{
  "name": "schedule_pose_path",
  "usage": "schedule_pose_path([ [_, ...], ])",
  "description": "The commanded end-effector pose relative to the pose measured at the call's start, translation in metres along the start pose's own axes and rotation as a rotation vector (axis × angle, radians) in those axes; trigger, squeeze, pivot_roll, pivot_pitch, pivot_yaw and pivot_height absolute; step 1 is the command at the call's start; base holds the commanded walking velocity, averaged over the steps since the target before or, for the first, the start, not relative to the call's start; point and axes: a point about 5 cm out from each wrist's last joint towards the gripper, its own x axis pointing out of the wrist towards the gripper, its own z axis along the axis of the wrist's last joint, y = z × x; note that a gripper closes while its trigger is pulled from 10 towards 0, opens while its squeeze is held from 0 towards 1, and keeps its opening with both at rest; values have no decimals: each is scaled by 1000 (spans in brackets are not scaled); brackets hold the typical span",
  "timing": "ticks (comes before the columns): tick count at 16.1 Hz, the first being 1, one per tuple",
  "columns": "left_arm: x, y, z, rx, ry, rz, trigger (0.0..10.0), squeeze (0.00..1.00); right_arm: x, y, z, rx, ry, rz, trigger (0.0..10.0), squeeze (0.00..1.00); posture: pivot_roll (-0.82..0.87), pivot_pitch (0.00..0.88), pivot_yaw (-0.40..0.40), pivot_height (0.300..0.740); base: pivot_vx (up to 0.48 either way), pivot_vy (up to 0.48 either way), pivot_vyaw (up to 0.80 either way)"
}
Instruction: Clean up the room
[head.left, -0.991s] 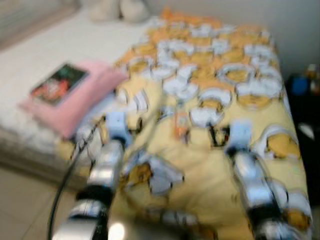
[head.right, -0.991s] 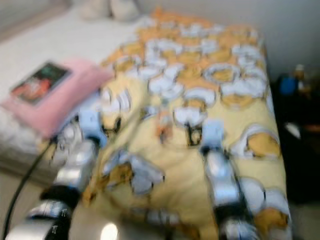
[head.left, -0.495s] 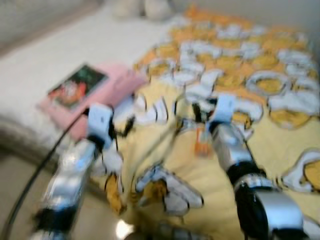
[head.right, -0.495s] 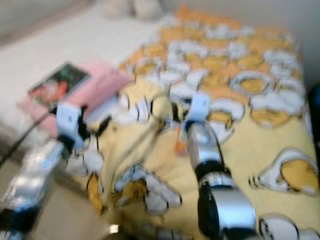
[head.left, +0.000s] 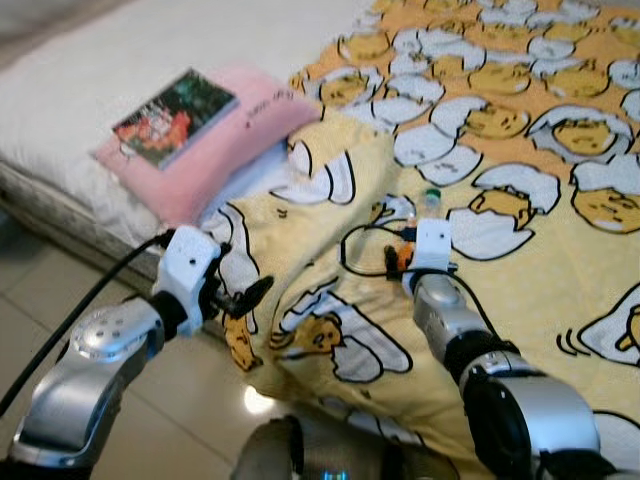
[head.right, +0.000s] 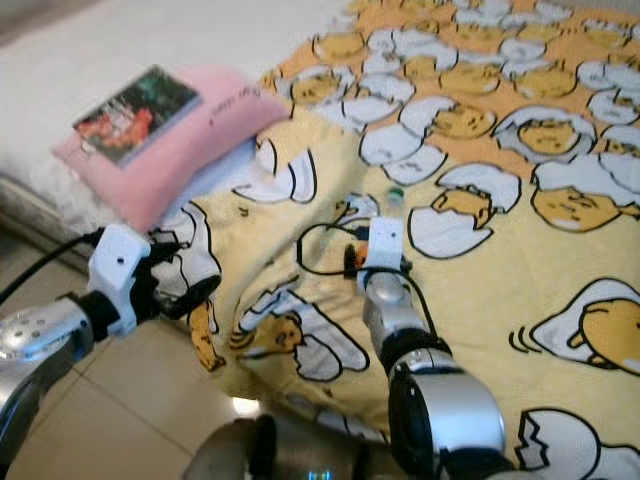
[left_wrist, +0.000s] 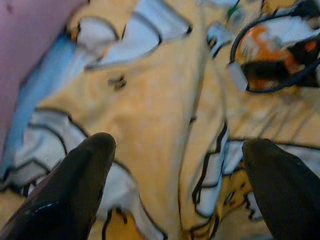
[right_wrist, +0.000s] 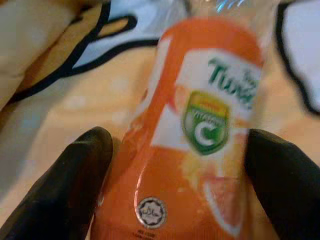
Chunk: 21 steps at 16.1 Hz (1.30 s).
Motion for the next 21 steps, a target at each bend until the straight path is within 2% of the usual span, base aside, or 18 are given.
schedule_pose_path([
  [1, -5, 3, 0, 4, 13, 29, 10000, 0, -1, 2, -8, 19, 51, 13, 9647, 0, 371, 280, 62, 740, 0, 0, 0],
  [2, -3, 1, 1, -7, 13, 30, 10000, 0, -1, 0, -10, 43, 73, 17, 0, 0, 358, 278, 46, 740, 0, 0, 0],
  [4, 0, -2, 2, -26, 6, 25, 10000, 0, 0, -3, -7, 48, 76, 27, 0, 0, 345, 274, 44, 740, 0, 0, 0],
  [10, 7, -4, -3, -19, 33, 10, 10000, 0, 2, -2, 4, 138, 64, 44, 0, 0, 327, 257, 57, 740, 0, 0, 0],
  [12, 11, -5, -3, -20, 30, 4, 10000, 0, 2, -1, 6, 140, 52, 50, 0, 0, 321, 243, 55, 740, 0, 0, 0],
  [13, 19, -7, -3, -28, 17, -2, 10000, 0, 3, -1, 10, 118, 26, 54, 0, 0, 303, 211, 47, 740, 0, 0, 0],
  [15, 31, -14, -2, -52, -14, -14, 10000, 0, 5, -6, 31, 76, -77, 38, 0, 0, 273, 155, 29, 740, 0, 0, 0],
  [17, 47, -24, 0, -74, -61, -33, 10000, 0, 2, -24, 77, 41, -334, -31, 0, 0, 224, 74, 7, 740, 0, 0, 0],
  [18, 53, -26, 0, -83, -76, -41, 10000, 0, -2, -31, 89, 34, -415, -50, 0, 0, 210, 51, 3, 740, 0, 0, 0],
  [19, 68, -31, 1, -110, -107, -53, 10000, 0, -13, -44, 113, 4, -592, -71, 0, 0, 166, 0, -4, 740, 0, 0, 0],
  [20, 78, -35, 1, -105, -114, -56, 10000, 0, -23, -49, 123, -28, -695, -76, 0, 0, 142, 0, -9, 740, 0, 0, 0],
  [21, 81, -36, 1, -94, -114, -55, 10000, 0, -27, -50, 125, -38, -729, -76, 0, 0, 142, 0, -9, 740, 0, 0, 0],
])
